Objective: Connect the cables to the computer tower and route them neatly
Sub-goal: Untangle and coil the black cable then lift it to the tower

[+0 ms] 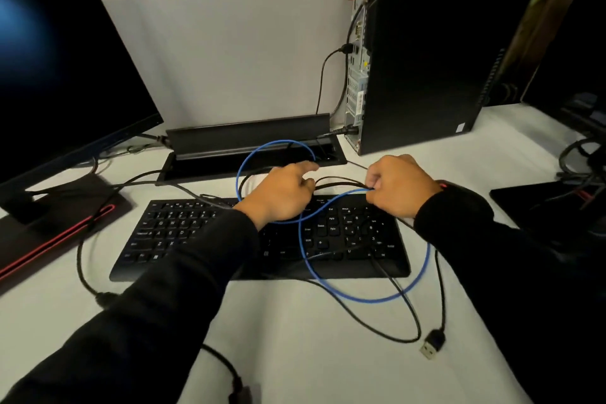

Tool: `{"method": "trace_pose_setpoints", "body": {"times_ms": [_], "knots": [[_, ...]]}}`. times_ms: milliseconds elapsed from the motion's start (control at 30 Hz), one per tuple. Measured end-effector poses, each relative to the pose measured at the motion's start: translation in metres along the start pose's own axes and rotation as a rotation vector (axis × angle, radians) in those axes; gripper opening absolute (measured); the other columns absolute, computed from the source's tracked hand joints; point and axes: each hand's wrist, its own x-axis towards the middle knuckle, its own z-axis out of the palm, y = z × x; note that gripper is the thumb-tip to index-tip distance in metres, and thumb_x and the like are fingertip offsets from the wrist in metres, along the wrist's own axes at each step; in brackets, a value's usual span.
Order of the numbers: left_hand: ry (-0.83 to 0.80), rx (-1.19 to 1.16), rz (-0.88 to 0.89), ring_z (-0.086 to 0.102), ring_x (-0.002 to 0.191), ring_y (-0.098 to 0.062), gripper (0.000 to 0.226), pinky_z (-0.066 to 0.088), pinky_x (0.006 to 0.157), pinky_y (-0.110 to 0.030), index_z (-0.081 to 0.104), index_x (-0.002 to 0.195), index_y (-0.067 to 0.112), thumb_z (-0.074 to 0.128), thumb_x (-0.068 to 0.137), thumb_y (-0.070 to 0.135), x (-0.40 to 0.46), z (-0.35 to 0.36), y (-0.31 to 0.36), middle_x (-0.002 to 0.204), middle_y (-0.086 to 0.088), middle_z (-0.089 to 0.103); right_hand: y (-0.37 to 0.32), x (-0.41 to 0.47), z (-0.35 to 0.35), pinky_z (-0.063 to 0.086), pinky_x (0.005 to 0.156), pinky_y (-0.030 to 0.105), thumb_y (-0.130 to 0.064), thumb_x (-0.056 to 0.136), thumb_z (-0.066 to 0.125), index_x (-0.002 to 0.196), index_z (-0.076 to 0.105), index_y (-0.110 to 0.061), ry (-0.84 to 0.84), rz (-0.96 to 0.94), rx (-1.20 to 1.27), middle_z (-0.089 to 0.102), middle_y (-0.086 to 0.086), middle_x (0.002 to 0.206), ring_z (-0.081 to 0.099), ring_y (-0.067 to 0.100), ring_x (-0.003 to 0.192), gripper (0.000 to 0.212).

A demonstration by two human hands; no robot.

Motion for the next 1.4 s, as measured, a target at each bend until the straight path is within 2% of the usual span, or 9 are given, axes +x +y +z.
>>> {"method": "trace_pose_setpoints", "body": {"times_ms": [200, 300, 433, 567, 700, 833, 967, 1100, 1400], "knots": [[0.238, -0.100, -0.091, 0.045, 0.136, -0.027, 0.085, 0.035, 0.116, -0.049, 0.031, 0.157, 0.032, 0.060, 0.081, 0.055, -0.013, -0.008, -0.004, 0.141, -0.007, 0.051, -0.027, -0.030, -0.032, 0.051, 0.054, 0.030, -0.014, 0.104, 0.057, 0.103, 0.067, -0.021, 0.007, -0.161, 0.771, 0.067, 0.010, 0.079, 0.057, 0.022, 0.059, 0.012], [0.251, -0.181, -0.002, 0.042, 0.138, -0.021, 0.079, 0.032, 0.110, -0.029, 0.028, 0.159, 0.033, 0.070, 0.092, 0.037, -0.027, -0.021, 0.002, 0.150, -0.005, 0.041, -0.045, -0.034, -0.040, 0.039, 0.054, 0.028, -0.018, 0.106, 0.054, 0.103, 0.068, -0.025, 0.084, -0.286, 0.777, 0.054, 0.000, 0.068, 0.043, 0.016, 0.058, 0.015], [0.235, -0.028, 0.136, 0.050, 0.133, -0.023, 0.055, 0.040, 0.113, -0.040, 0.052, 0.146, 0.032, 0.065, 0.094, 0.044, -0.048, -0.021, 0.000, 0.146, 0.001, 0.048, -0.052, -0.029, -0.038, 0.049, 0.061, 0.030, -0.027, 0.099, 0.066, 0.110, 0.062, -0.035, 0.033, -0.164, 0.847, 0.069, 0.001, 0.084, 0.057, 0.017, 0.072, 0.014], [0.198, -0.006, 0.266, 0.049, 0.130, -0.017, 0.043, 0.047, 0.105, -0.040, 0.062, 0.132, 0.034, 0.056, 0.095, 0.055, -0.080, -0.005, -0.017, 0.135, 0.010, 0.048, -0.031, -0.030, -0.034, 0.054, 0.087, 0.035, -0.049, 0.091, 0.072, 0.131, 0.052, -0.041, -0.056, 0.017, 0.525, 0.066, 0.000, 0.116, 0.066, 0.015, 0.100, 0.046], [0.101, 0.115, 0.323, 0.046, 0.126, -0.019, 0.039, 0.040, 0.108, -0.052, 0.072, 0.113, 0.031, 0.052, 0.090, 0.055, -0.100, -0.001, -0.034, 0.128, 0.006, 0.054, -0.019, -0.036, -0.031, 0.041, 0.092, 0.031, -0.049, 0.090, 0.073, 0.134, 0.053, -0.033, 0.133, -0.018, 0.176, 0.054, 0.005, 0.128, 0.057, 0.022, 0.114, 0.051], [0.055, 0.223, 0.338, 0.036, 0.129, -0.023, 0.046, 0.036, 0.108, -0.054, 0.068, 0.118, 0.031, 0.056, 0.079, 0.051, -0.114, -0.005, -0.033, 0.136, 0.002, 0.046, -0.032, -0.052, -0.033, 0.051, 0.079, 0.028, -0.039, 0.090, 0.075, 0.098, 0.067, -0.024, 0.175, -0.295, 0.156, 0.065, -0.006, 0.097, 0.061, 0.010, 0.085, 0.019], [-0.019, 0.321, 0.408, 0.051, 0.103, -0.021, 0.038, 0.050, 0.090, -0.043, 0.062, 0.112, 0.027, 0.055, 0.079, 0.044, -0.126, -0.007, -0.029, 0.109, 0.004, 0.058, -0.052, -0.073, -0.049, 0.050, 0.064, 0.024, -0.044, 0.086, 0.077, 0.075, 0.072, -0.024, -0.166, -0.390, 0.033, 0.068, -0.007, 0.069, 0.063, 0.004, 0.067, 0.024], [-0.003, 0.569, 0.432, 0.053, 0.100, -0.023, 0.014, 0.042, 0.078, -0.037, 0.065, 0.099, 0.028, 0.060, 0.090, 0.036, -0.128, 0.002, -0.024, 0.100, 0.005, 0.061, -0.061, -0.092, -0.032, 0.050, 0.064, 0.023, -0.057, 0.079, 0.078, 0.078, 0.075, -0.027, -0.491, -0.357, -0.185, 0.068, -0.021, 0.071, 0.063, -0.003, 0.068, 0.030], [0.176, 0.337, 0.437, 0.062, 0.078, -0.025, 0.018, 0.049, 0.075, -0.036, 0.073, 0.090, 0.020, 0.062, 0.100, 0.030, -0.120, -0.032, -0.027, 0.079, 0.003, 0.070, -0.044, -0.085, -0.051, 0.047, 0.056, 0.027, -0.072, 0.061, 0.083, 0.075, 0.064, -0.020, -0.476, -0.161, -0.168, 0.060, -0.013, 0.055, 0.055, 0.008, 0.055, 0.057]]}}
